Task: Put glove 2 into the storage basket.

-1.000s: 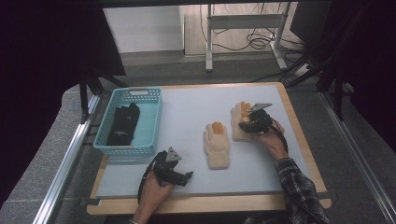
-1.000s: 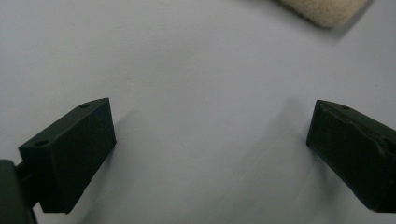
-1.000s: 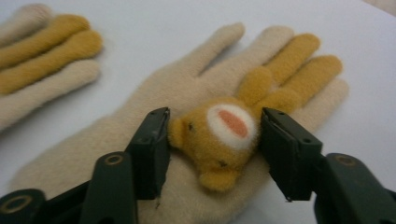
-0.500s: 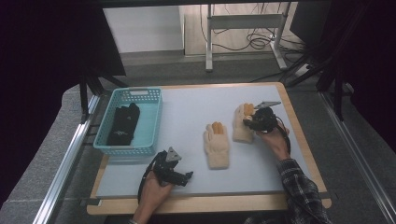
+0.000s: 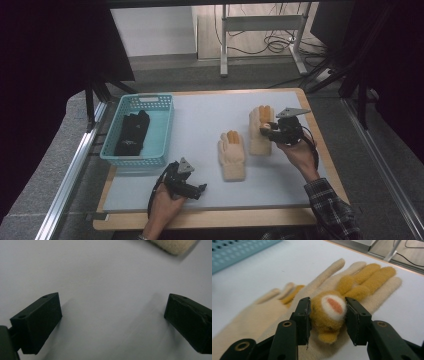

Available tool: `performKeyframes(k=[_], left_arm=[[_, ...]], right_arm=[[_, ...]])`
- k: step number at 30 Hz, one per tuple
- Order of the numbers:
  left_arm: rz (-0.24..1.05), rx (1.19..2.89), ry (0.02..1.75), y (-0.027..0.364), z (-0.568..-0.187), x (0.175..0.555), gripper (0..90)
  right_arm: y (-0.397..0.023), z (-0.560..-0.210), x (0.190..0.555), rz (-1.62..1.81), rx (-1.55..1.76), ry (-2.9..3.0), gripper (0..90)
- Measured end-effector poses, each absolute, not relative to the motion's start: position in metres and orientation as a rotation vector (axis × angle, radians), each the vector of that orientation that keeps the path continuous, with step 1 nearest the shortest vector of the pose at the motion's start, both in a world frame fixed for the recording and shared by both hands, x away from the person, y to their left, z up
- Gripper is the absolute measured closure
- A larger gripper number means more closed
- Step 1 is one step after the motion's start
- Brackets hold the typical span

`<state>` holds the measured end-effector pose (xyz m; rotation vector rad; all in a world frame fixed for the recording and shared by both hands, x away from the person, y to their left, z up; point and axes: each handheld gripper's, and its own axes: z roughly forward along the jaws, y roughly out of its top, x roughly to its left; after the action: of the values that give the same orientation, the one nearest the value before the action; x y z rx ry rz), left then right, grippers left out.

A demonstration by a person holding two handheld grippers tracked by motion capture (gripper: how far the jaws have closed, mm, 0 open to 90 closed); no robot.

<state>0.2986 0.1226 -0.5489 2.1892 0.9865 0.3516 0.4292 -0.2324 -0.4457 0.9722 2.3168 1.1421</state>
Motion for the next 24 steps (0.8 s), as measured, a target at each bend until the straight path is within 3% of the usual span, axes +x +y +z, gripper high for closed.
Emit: performKeyframes(k=[10, 24], left_arm=[[0.354, 2.189, 0.985, 0.123, -0.549, 0.299, 1.5], [0.355, 2.187, 0.986, 0.122, -0.549, 0.299, 1.5]], right_arm=[[-0.188, -0.435, 0.383, 1.22, 0.871, 2.44, 57.0], [-0.147, -0.481, 0.387, 1.155, 0.876, 2.54, 56.7]])
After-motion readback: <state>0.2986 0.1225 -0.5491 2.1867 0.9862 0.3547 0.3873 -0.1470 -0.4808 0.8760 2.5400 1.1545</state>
